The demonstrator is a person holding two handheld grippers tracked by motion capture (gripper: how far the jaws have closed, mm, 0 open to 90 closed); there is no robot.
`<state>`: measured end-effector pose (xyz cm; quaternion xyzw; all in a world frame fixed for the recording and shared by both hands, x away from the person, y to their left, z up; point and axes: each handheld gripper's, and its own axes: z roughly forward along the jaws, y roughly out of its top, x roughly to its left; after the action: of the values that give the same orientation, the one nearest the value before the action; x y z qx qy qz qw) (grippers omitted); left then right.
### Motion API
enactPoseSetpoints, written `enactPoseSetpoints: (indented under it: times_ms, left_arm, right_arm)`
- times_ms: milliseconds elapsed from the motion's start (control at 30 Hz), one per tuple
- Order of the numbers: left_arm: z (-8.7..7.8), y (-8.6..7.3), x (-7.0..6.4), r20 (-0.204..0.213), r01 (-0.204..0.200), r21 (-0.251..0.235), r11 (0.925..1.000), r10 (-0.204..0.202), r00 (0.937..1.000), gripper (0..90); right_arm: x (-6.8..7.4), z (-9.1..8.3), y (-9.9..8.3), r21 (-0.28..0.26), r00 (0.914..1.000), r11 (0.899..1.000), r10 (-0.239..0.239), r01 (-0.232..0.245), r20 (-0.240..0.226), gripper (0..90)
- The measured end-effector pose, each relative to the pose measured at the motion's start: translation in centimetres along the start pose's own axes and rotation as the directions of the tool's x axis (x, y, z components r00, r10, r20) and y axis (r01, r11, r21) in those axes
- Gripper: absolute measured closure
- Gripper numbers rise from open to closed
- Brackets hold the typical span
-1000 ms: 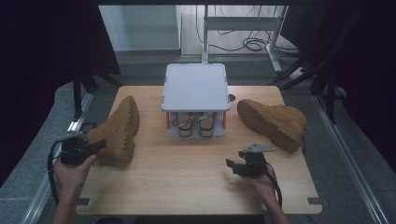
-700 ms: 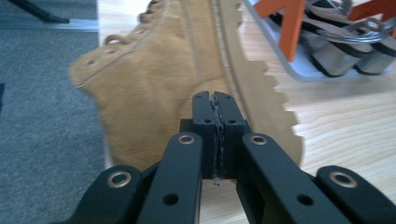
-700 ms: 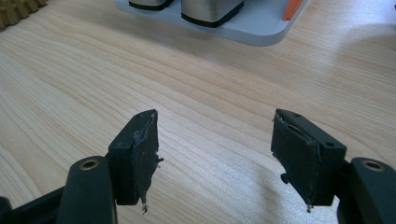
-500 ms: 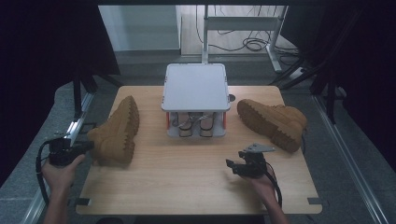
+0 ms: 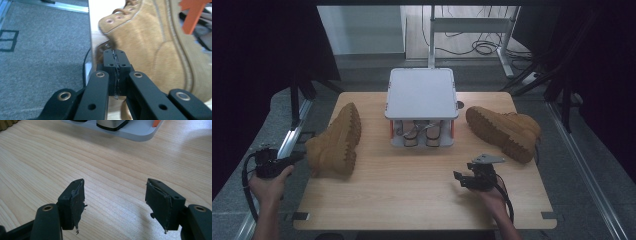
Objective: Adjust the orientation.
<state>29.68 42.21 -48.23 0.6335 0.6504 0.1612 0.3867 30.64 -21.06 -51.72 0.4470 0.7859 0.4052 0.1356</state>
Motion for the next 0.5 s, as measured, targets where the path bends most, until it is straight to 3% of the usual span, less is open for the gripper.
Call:
enactPoseSetpoints:
  times_ms: [200,333,500]
  left_arm:
    - [1.3,-0.6,0.4,0.054,0.004,0.020,0.9998,-0.005,0.9985,88.5]
    - [1.4,-0.3,0.2,0.053,-0.003,0.008,1.0000,0.002,0.9986,89.4]
    - [1.2,0.3,-0.3,0.089,0.006,-0.014,0.9999,-0.004,0.9960,89.6]
  right_arm:
    - [0.0,0.1,0.0,0.006,1.0000,1.000,-0.001,0.001,0.001,32.1]
    - [0.0,0.2,-0.1,0.006,1.0000,1.000,-0.001,0.001,0.001,32.1]
    - [0.0,0.2,-0.1,0.008,1.0000,1.000,-0.003,0.003,0.000,32.1]
